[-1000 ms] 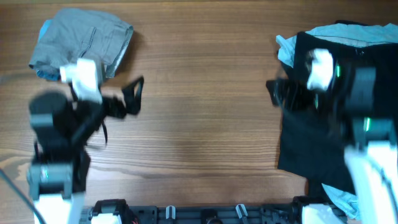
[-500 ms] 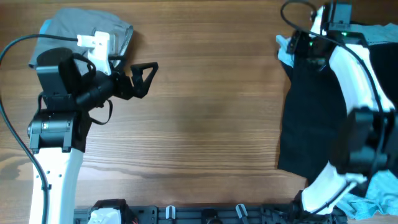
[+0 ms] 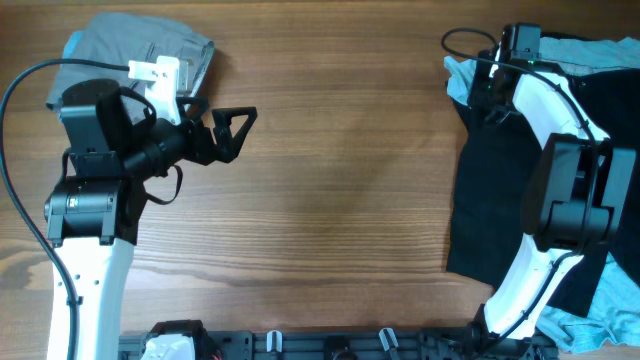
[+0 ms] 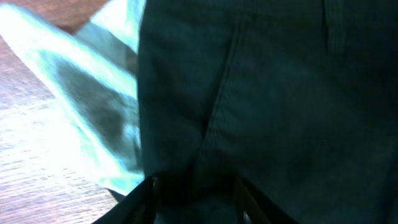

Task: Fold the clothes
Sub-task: 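Reach the right gripper to the black shorts' waistband and grasp it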

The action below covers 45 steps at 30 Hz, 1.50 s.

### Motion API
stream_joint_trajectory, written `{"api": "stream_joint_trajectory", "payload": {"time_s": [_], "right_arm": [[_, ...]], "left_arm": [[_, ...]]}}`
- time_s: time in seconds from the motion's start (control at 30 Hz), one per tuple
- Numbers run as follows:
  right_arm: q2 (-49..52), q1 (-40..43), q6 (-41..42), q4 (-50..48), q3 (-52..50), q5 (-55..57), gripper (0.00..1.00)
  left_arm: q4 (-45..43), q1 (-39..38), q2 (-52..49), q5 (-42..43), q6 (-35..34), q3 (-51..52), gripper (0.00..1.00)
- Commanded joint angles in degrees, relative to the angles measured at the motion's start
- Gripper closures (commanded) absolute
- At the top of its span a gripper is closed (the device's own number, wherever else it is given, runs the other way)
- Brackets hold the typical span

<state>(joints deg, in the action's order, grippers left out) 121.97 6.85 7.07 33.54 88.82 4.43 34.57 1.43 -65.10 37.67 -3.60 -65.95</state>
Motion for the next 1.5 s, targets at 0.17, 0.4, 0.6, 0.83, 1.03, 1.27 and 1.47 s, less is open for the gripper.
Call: {"api": "stream_joint_trajectory", "payload": {"time_s": [0.17, 0.4, 0.6, 0.83, 1.03, 1.27, 1.47], "right_arm": [[2.0, -0.5, -13.0, 1.9, -1.3, -9.1, 0.27], [2.0, -0.4, -2.2, 4.0, -1.6, 7.7, 0.77], [0.9, 0.4, 2.2, 4.7, 0.0, 7.3, 0.96], [-2.9, 0.9, -4.7, 5.2, 0.2, -0.7, 0.45], [-2.8, 0.9, -4.4, 6.6, -0.3, -0.4, 0.85], [-3.5, 2.7, 4.1, 6.3, 0.7, 3.5, 0.96], [-14.0, 6.2, -3.1, 6.0, 5.6, -16.4, 0.96]], "left_arm": [[0.9, -0.5, 0.0, 1.3, -0.3, -1.1, 0.0], [0.9, -0.5, 0.0, 1.3, -0.3, -1.1, 0.0], [0.9, -0.5, 0.0, 1.3, -0.3, -1.1, 0.0], [0.9, -0.5, 0.0, 1.3, -0.3, -1.1, 0.0], [0.9, -0.5, 0.0, 1.3, -0.3, -1.1, 0.0], [0.8, -0.5, 0.0, 0.1, -0.2, -1.1, 0.0], [-1.8, 0.7, 1.4, -3.1, 0.1, -1.2, 0.0]]}}
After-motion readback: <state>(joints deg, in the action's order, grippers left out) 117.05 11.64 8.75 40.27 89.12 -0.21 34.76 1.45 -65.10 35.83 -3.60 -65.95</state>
